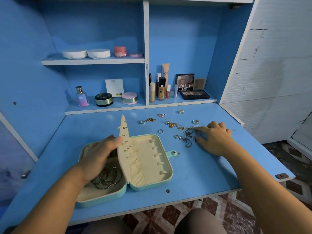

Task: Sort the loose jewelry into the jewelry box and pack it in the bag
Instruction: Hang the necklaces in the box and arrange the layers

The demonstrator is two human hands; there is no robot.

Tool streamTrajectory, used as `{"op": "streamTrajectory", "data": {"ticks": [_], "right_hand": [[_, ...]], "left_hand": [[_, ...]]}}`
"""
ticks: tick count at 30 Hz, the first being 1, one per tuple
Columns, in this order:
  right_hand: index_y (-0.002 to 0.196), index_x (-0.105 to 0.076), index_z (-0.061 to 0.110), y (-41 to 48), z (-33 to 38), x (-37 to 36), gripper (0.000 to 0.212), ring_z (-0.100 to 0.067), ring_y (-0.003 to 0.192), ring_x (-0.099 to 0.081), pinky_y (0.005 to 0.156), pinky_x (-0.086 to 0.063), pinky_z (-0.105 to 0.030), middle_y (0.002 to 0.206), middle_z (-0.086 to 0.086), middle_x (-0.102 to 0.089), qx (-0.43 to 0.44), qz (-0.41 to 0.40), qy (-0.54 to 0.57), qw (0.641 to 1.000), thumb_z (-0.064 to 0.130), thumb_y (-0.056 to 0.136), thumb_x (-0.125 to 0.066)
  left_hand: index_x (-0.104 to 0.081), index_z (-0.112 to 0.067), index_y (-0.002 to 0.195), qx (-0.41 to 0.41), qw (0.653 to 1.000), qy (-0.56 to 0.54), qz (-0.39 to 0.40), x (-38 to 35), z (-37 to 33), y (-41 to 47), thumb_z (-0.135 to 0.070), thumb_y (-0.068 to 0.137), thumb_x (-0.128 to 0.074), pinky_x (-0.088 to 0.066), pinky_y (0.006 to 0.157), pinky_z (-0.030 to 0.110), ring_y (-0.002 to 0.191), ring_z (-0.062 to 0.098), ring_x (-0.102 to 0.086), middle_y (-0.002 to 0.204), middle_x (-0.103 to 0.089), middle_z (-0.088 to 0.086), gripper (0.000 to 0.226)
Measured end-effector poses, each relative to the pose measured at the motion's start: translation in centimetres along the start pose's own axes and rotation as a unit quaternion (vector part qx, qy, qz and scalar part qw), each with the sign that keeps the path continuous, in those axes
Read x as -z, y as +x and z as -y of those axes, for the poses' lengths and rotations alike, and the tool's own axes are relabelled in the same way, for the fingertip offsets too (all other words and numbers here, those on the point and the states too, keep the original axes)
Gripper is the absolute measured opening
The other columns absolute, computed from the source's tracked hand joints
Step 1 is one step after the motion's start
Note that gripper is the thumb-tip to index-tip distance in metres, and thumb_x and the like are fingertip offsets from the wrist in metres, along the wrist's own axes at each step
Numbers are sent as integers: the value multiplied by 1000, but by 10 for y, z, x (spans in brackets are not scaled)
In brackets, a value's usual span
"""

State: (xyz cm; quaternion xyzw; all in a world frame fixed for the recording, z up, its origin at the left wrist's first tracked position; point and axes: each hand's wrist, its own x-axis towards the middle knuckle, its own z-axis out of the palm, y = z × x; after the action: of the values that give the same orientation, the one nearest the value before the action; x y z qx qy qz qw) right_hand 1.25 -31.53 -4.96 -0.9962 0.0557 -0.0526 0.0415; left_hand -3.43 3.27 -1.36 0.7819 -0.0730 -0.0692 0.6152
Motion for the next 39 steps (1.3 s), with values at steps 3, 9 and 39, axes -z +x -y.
{"op": "streamTrajectory", "data": {"ticks": [3,9,39], "right_hand": [[134,-43,49,0,-1,1,46,-26,118,-34,97,-27,-38,126,0,-42,8,-4,-12,1000,60,89,-41],[119,-56,50,-17,-12,7,33,-21,112,-34,87,-25,-33,118,5,-45,53,-9,1,999,55,87,-52],[129,-50,48,3,2,6,46,-21,114,-34,91,-25,-33,120,2,-44,93,12,21,995,60,84,-53]], "left_hand": [[-77,-32,86,1,1000,-10,9,-1,-2,-1,-95,27,-61,-44,85,29,93,-1,-68,99,-75,-12,88],[-77,-38,84,2,1000,-16,11,-2,-3,-1,-94,26,-61,-44,83,27,93,0,-68,98,-76,-11,83],[-76,-23,89,2,999,-45,4,-2,1,-1,-91,27,-67,-46,83,31,94,6,-70,100,-76,-4,93]]}}
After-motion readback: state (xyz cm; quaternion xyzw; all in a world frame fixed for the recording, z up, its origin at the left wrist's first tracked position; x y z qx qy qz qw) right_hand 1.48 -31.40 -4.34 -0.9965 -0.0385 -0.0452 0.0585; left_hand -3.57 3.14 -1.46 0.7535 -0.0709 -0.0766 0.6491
